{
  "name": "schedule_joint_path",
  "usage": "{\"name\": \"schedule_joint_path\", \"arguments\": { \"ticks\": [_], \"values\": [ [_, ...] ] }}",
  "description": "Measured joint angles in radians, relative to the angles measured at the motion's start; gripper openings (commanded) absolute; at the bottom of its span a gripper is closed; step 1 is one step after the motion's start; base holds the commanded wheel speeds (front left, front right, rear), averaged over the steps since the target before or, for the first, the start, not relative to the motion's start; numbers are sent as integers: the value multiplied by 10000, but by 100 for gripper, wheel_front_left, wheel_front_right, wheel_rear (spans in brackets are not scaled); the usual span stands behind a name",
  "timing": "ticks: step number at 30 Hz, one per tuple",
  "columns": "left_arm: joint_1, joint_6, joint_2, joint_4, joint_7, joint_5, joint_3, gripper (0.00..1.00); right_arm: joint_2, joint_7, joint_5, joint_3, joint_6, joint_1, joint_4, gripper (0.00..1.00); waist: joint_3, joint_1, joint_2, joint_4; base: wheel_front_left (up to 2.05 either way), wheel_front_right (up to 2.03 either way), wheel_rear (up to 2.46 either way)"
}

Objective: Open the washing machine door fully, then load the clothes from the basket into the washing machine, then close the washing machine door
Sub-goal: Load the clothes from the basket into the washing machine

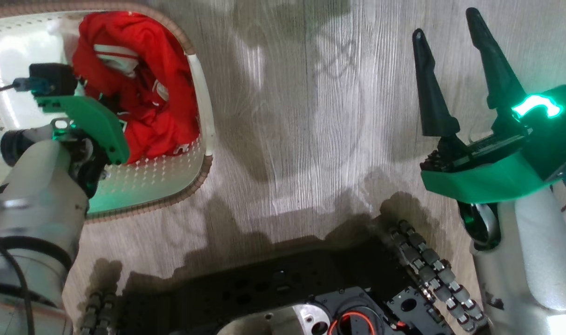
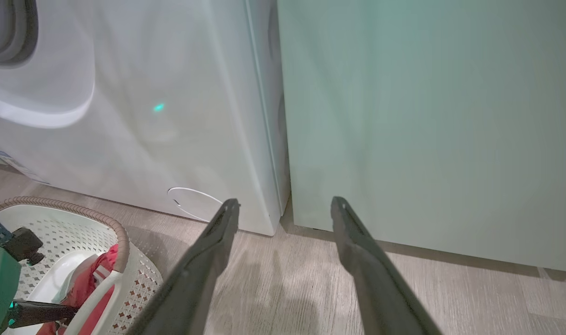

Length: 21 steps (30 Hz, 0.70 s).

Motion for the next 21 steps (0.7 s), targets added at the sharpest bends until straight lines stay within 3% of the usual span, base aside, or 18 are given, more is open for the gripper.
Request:
{"name": "schedule_joint_path", "arguments": {
  "ticks": [13,21],
  "values": [
    [553,44,-142,284,-1848,-73,-67,0,0,-117,259,142,0,-24,690,100,-1288,-1,0,350,0,0,0],
    [1356,669,-219,-959,-1933,562,-8,0,0,-132,255,153,2,-19,1308,100,-2441,-2,1,720,0,0,0]
  ]
}}
